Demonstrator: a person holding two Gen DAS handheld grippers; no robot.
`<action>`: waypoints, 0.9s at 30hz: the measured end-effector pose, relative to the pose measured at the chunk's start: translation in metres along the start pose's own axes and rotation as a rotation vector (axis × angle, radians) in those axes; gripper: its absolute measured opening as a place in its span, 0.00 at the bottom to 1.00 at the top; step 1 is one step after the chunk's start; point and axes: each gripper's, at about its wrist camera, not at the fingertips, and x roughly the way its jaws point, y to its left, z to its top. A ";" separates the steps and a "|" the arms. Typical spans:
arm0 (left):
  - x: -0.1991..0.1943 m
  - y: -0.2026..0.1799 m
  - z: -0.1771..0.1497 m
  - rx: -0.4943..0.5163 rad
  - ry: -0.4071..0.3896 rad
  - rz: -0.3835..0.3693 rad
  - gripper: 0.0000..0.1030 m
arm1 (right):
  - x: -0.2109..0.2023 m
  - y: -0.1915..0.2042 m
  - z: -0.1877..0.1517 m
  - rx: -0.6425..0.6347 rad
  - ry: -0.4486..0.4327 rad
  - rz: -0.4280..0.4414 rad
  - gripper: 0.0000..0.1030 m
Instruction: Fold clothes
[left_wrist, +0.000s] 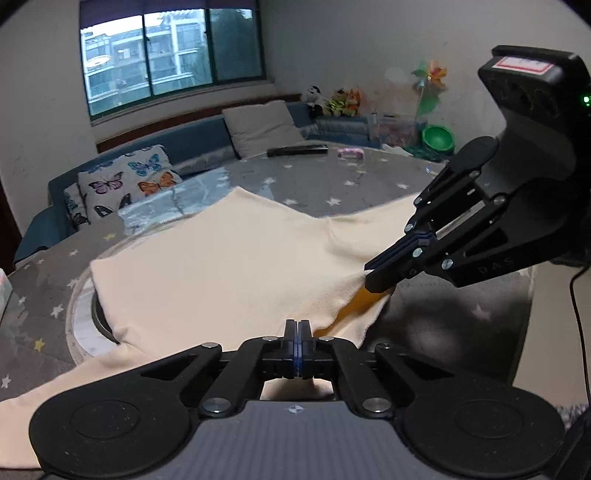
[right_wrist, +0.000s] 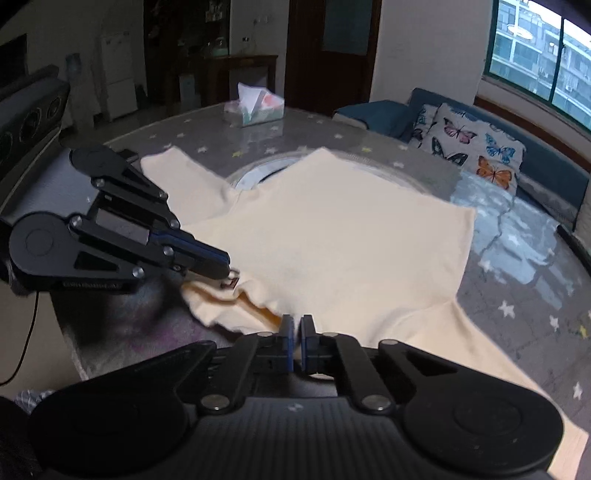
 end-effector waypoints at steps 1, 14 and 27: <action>0.003 0.000 -0.002 -0.001 0.014 -0.001 0.00 | 0.001 0.001 -0.002 -0.004 0.005 0.006 0.03; 0.027 0.025 0.040 -0.084 -0.024 0.029 0.01 | -0.011 -0.009 0.008 0.052 -0.056 0.047 0.05; 0.065 0.001 0.031 -0.037 0.047 -0.035 0.02 | -0.021 -0.042 -0.017 0.206 -0.066 -0.021 0.10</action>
